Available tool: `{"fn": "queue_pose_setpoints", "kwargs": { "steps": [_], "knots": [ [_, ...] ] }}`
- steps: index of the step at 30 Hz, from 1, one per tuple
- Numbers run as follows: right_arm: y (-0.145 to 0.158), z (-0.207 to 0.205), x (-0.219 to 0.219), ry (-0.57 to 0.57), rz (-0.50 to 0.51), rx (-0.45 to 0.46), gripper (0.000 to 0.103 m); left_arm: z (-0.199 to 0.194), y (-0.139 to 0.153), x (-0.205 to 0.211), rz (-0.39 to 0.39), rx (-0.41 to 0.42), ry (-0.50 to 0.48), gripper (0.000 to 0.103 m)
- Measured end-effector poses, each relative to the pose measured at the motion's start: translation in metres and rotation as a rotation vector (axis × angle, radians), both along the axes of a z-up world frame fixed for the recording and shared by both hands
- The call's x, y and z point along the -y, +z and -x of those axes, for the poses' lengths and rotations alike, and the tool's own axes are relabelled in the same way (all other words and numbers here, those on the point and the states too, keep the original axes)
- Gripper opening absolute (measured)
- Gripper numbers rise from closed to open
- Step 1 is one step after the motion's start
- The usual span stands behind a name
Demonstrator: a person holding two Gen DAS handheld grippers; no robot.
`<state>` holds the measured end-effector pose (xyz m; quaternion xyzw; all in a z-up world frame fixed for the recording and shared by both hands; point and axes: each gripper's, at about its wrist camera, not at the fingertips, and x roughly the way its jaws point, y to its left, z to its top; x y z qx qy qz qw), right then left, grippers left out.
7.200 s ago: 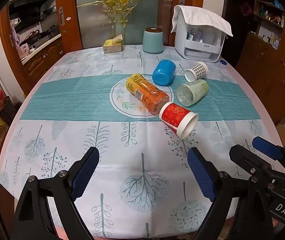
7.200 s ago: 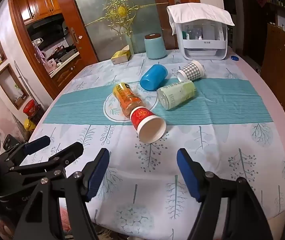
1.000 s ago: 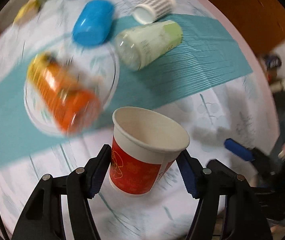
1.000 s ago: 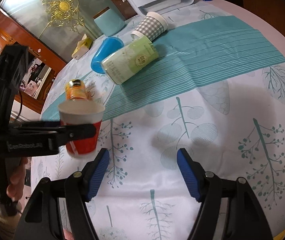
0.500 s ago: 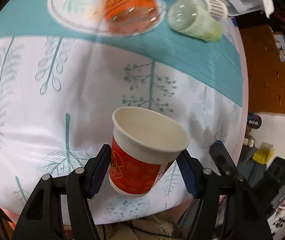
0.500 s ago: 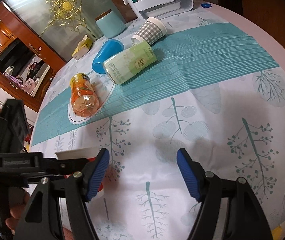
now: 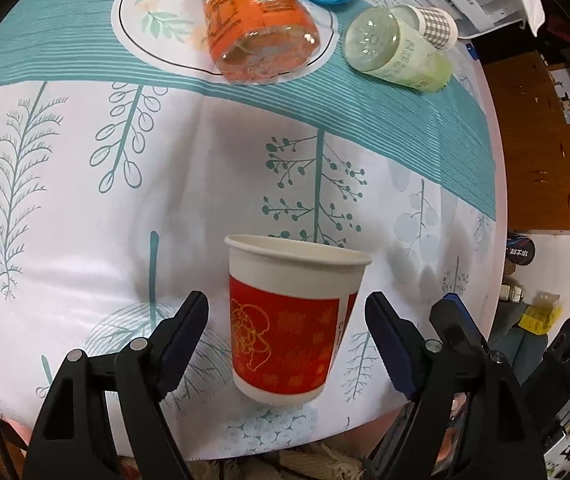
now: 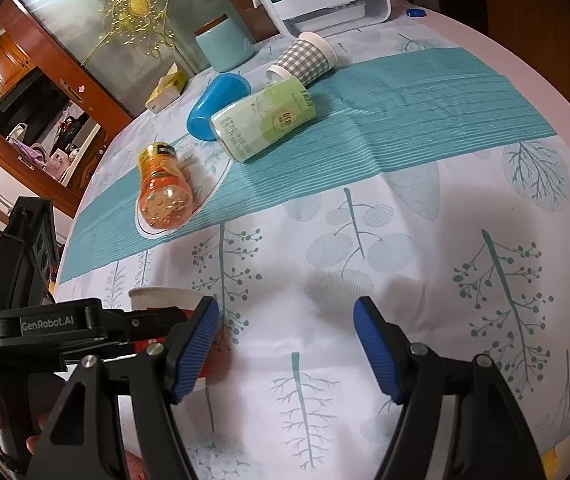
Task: Flip cup upright
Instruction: 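Lift the red cup with the left tool and rotate it upright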
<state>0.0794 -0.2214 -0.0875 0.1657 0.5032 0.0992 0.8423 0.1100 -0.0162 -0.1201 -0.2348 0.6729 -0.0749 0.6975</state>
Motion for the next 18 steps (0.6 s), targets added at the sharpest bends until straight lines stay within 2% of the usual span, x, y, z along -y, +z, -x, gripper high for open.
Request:
{"fn": "queue_pose_setpoints", "kwargs": {
  "steps": [18],
  "knots": [
    [0.016,0.012,-0.019,0.065,0.01,0.028,0.07,0.028,0.042,-0.007,-0.039,0.116,-0.059,0.079]
  ]
}}
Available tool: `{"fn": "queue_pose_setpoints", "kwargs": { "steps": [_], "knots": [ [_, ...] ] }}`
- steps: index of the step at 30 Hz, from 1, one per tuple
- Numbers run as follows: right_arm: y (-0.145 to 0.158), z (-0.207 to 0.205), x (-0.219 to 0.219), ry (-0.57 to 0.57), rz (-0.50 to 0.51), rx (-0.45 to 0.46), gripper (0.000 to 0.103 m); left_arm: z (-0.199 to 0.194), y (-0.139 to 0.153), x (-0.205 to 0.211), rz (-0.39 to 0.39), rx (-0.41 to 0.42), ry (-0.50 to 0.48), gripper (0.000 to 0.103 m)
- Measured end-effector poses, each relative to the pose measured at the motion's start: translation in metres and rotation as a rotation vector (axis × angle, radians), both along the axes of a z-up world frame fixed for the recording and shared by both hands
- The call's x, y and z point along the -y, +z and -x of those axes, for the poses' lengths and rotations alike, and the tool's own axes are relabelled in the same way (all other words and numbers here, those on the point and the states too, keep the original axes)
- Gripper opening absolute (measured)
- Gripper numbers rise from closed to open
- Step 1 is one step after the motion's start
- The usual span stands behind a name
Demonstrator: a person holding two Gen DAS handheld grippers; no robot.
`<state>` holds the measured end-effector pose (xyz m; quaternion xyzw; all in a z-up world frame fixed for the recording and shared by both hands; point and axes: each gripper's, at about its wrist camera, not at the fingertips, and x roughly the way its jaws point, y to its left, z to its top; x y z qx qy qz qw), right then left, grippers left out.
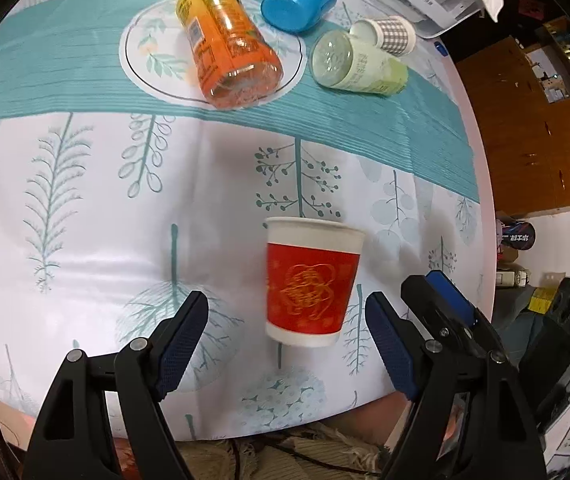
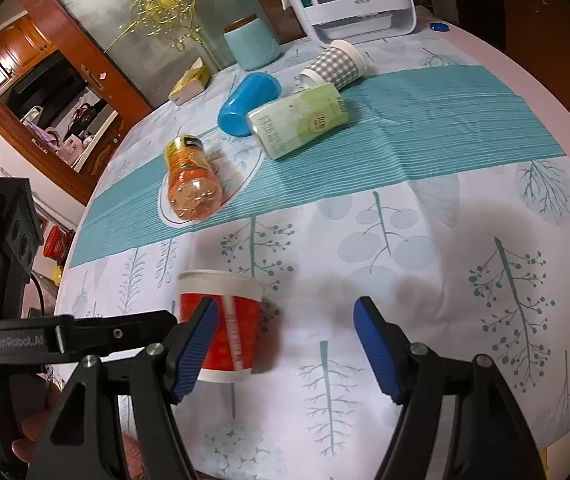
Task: Flip cup upright
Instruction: 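Lift the red cup with the left tool and rotate it upright, then grasp the upright red cup with the right tool while the left tool releases it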
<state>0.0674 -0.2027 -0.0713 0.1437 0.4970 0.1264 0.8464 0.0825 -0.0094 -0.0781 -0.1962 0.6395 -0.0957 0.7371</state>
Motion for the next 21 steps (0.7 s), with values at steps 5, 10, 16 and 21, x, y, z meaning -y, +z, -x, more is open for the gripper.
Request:
{"fn": "queue_pose_setpoints", "kwargs": {
  "steps": [5,10,16,21],
  "knots": [
    [0.001,-0.004,-0.005,0.051,-0.051,-0.048,0.07,0.011,0.014,-0.008,-0.043,0.056,-0.022,0.079],
    [0.003,-0.012,-0.006,0.097,-0.082,-0.098,0.07,0.019,0.027,-0.016,-0.103,0.133,-0.045,0.079],
    [-0.004,-0.023,-0.004,0.117,-0.118,-0.179,0.07,0.022,0.032,-0.018,-0.15,0.177,-0.084,0.079],
    [-0.017,-0.032,-0.003,0.108,-0.129,-0.244,0.07,0.02,0.023,-0.015,-0.151,0.158,-0.11,0.079]
  ]
}}
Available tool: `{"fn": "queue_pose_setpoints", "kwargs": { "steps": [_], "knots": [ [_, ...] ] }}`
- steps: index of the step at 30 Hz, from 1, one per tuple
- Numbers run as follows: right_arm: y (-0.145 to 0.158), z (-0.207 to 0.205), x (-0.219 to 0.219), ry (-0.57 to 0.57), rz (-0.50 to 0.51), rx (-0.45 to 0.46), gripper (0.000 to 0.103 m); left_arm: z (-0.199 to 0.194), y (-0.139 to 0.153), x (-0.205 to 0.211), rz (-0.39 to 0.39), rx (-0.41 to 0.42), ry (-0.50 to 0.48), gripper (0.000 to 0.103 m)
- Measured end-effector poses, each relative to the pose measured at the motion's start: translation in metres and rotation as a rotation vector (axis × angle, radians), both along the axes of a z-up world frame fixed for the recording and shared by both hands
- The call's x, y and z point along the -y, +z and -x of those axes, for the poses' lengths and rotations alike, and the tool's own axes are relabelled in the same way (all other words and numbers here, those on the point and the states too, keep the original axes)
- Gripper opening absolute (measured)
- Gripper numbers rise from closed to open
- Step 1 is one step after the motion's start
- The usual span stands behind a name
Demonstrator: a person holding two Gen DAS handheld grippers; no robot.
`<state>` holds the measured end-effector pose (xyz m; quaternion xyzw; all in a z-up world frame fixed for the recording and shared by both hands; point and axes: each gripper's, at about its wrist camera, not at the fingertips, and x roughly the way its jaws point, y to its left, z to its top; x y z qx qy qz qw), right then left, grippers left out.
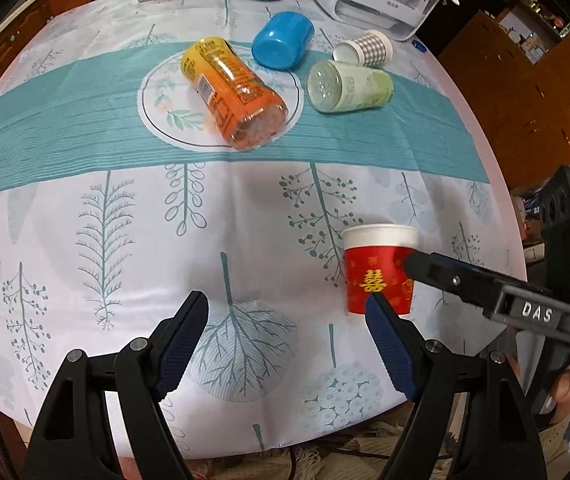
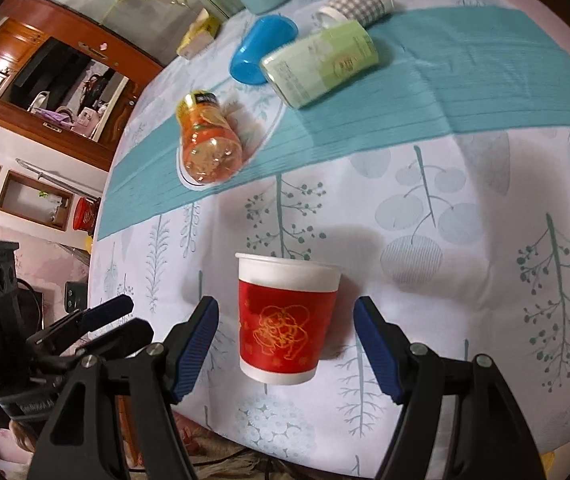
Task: Flip cup upright
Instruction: 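Grasp the upright red cup with the right tool while the left tool releases it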
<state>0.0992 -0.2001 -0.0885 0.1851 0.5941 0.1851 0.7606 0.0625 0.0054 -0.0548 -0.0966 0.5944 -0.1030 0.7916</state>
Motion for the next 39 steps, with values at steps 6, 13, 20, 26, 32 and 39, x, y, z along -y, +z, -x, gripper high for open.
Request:
{"fn": "queue_pose_setpoints", "kwargs": {
  "steps": [6,13,20,26,32,39],
  "knots": [
    [-0.006,-0.004,0.002,-0.009,-0.006,-0.021,0.07,-0.003,-0.002,0.002,-0.009,0.005,-0.016,0.079],
    [-0.01,-0.008,-0.002,0.019,0.005,-0.048,0.07,-0.008,-0.004,0.0,-0.018,-0.002,-0.021,0.079],
    [-0.013,-0.016,-0.008,0.06,0.04,-0.084,0.07,-0.013,-0.013,-0.002,-0.02,-0.021,-0.03,0.079],
    [-0.015,-0.022,-0.022,0.141,0.124,-0.112,0.07,-0.016,-0.02,-0.004,-0.013,-0.036,-0.025,0.079],
    [-0.02,-0.026,-0.031,0.197,0.166,-0.139,0.07,-0.018,-0.026,-0.007,-0.008,-0.052,-0.019,0.079],
    [-0.026,-0.027,-0.034,0.231,0.179,-0.187,0.07,-0.022,-0.029,-0.004,-0.016,-0.055,-0.032,0.079]
  ]
}}
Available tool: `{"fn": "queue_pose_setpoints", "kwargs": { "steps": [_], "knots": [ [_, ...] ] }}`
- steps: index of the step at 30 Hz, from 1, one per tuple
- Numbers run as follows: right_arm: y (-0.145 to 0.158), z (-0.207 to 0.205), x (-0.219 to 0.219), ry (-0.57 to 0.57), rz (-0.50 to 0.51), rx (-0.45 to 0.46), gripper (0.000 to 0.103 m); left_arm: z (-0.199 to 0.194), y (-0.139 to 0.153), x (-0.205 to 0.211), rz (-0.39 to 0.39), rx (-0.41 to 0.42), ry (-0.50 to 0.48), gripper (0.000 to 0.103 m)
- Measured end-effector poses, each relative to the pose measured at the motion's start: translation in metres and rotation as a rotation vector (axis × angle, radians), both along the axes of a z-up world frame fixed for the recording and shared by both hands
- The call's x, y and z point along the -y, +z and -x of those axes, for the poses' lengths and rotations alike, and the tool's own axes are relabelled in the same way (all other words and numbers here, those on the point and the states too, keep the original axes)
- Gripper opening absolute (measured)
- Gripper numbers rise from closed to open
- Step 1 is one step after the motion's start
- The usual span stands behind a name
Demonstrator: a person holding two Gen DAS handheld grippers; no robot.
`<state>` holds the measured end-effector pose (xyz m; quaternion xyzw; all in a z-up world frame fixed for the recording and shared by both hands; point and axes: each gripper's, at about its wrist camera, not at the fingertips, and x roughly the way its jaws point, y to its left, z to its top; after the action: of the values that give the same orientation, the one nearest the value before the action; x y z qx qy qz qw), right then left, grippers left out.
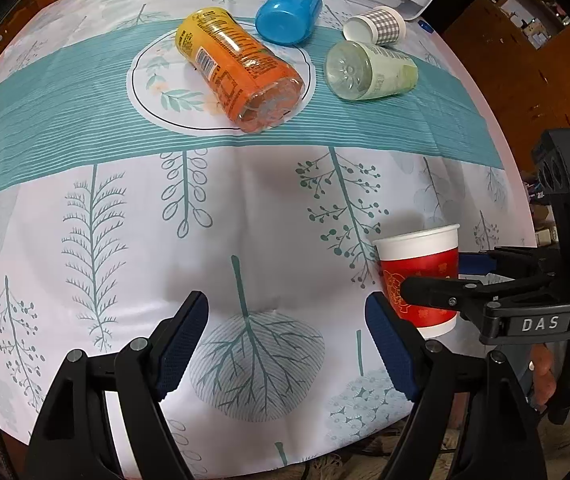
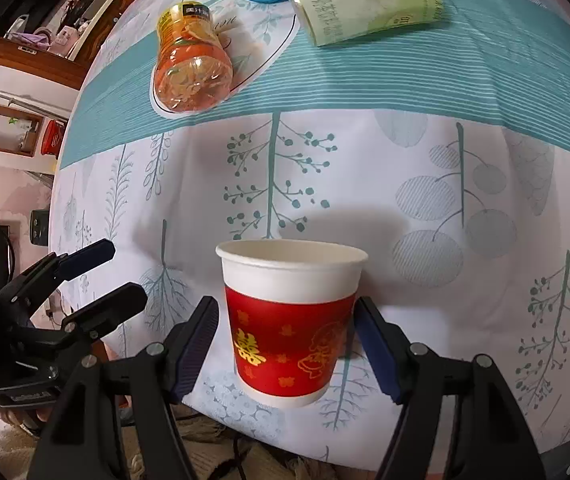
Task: Flip cup upright
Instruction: 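Grasp the upright red cup with the right tool while the left tool releases it, then lower the red cup upright onto the cloth with the right tool and open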
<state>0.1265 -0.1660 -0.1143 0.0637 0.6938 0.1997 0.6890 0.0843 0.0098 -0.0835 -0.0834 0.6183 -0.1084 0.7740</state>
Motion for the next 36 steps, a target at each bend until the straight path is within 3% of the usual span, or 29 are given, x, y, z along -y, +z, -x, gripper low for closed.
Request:
{"fn": "queue_pose_setpoints", "kwargs": {
  "steps": [1,2,9,12,15,19,22,24,30,36],
  "knots": [
    [0.001,0.0,0.001,0.001,-0.009,-0.002,0.069,0.0,0.0,0.001,0.0,0.0,-0.002,0.079],
    [0.002,0.0,0.0,0.004,-0.017,0.0,0.061,0.001,0.0,0.001,-0.001,0.001,-0.006,0.079],
    [0.017,0.005,0.002,0.02,-0.072,0.055,0.058,0.0,-0.001,0.004,-0.02,0.007,-0.016,0.079],
    [0.025,0.005,0.004,0.019,-0.116,0.118,0.057,0.0,0.002,0.003,-0.033,0.029,-0.009,0.079],
    [0.035,0.009,0.004,0.007,-0.137,0.252,0.057,0.0,0.003,0.001,-0.051,0.057,0.004,0.079],
    [0.042,0.02,-0.001,0.008,-0.181,0.5,0.057,0.0,0.002,-0.003,-0.063,0.072,0.032,0.079],
    [0.038,0.031,-0.01,0.02,-0.168,0.682,0.057,0.003,-0.001,-0.009,-0.066,0.087,0.062,0.079],
    [0.029,0.035,-0.014,0.018,-0.172,0.751,0.057,0.005,-0.002,-0.013,-0.074,0.098,0.081,0.079],
    [0.012,0.038,-0.028,0.016,-0.142,0.827,0.057,0.006,0.002,-0.028,-0.029,0.192,0.131,0.079],
    [0.013,0.049,-0.03,0.044,-0.112,0.854,0.057,-0.004,0.005,-0.019,0.028,0.241,0.081,0.079]
  ]
}}
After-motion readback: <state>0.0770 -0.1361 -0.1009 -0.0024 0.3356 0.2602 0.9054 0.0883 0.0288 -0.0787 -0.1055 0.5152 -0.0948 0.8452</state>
